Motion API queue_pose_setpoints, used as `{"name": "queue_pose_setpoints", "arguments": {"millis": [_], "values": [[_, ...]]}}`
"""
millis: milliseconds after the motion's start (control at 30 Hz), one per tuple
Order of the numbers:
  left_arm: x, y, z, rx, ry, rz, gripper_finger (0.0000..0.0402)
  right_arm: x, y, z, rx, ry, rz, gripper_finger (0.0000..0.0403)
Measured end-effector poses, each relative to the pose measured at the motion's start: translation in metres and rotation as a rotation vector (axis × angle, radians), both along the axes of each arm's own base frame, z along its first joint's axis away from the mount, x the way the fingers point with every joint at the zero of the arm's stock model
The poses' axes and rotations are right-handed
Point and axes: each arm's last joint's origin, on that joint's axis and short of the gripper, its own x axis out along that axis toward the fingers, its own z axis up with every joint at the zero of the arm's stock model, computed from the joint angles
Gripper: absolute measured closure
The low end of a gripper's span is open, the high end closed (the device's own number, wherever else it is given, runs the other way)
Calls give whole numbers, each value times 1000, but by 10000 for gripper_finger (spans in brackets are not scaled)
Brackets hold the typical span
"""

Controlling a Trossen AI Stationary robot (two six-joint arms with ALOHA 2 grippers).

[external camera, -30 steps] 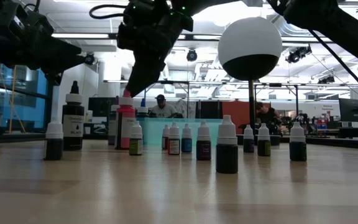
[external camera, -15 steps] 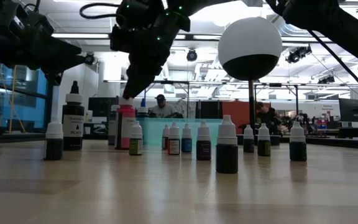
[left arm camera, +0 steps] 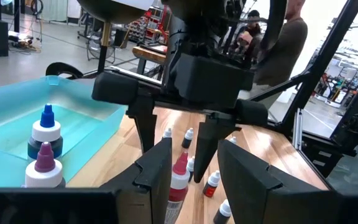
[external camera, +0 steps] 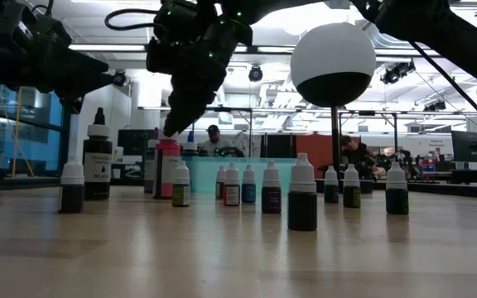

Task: Pick & Place food coloring
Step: Put the large red food coloring bottle into the green bin

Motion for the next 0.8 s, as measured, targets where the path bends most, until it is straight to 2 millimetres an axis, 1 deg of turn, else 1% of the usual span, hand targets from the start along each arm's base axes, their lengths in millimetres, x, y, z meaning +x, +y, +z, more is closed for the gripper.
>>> {"name": "queue_pose_setpoints", "arguments": {"millis": [167,267,600,800], "values": [[0,0,0,0,0,0,273,2,3,-7,-8,17,-8,164],[0,0,0,0,0,0,273,3,2,-6,-36,8,-21,176],[0,0,0,0,0,0,273,2,2,-6,-35,11,-29,221],[0,0,0,0,0,0,273,2,2,-6,-34,12,-32,259]]}}
